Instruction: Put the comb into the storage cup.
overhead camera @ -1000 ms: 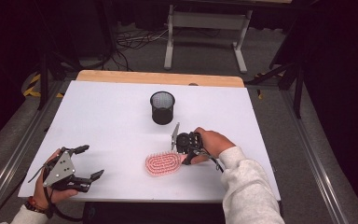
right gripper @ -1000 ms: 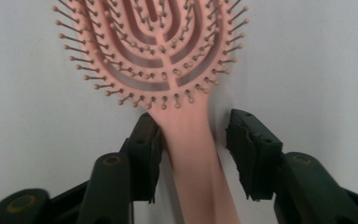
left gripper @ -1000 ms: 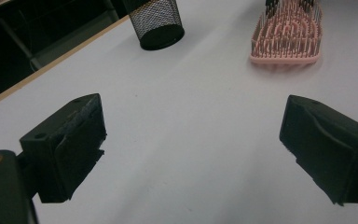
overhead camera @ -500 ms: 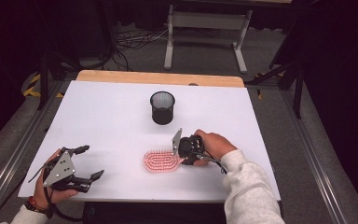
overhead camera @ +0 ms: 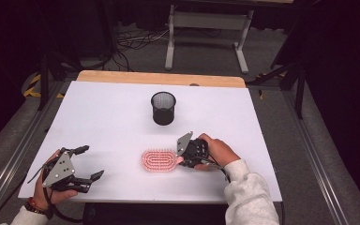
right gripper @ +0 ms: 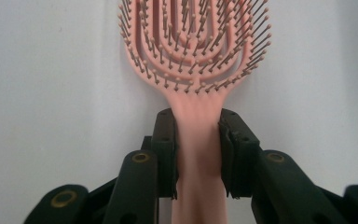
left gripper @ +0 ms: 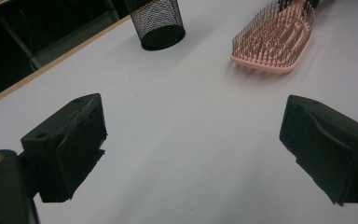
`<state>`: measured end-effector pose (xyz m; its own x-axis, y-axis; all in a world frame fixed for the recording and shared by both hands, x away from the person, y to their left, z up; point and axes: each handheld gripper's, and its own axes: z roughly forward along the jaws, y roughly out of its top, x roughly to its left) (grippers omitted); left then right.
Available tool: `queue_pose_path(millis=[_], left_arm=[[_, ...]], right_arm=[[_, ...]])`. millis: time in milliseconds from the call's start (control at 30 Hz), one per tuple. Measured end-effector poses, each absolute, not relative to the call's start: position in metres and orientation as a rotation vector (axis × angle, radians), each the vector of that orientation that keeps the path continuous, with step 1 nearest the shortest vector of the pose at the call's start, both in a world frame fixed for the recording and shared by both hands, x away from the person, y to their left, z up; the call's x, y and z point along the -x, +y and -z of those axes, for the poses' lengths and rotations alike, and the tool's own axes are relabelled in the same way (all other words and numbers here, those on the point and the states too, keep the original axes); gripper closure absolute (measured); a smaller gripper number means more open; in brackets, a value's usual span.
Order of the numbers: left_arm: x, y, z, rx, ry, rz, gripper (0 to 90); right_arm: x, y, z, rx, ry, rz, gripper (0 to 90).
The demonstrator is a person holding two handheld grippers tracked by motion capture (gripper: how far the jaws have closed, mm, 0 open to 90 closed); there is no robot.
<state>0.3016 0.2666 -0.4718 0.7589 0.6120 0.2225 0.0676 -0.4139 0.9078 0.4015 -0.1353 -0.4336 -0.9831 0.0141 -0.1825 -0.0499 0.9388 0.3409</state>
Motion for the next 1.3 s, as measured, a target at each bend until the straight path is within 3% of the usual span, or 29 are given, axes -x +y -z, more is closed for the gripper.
queue_pose_path(millis=[600,1300], left_arm=[[-0.303,0.268,0.472,-1.906,0.533,-0.664,8.0],[-0.303,0.271,0.471,-1.886,0.542,-0.654,8.0]], right_arm=[[-0.391,-0.17,0.433,-0.246,2.626,-1.086,70.2],[-0.392,-0.158,0.425,-0.375,2.453,-1.296,70.2]])
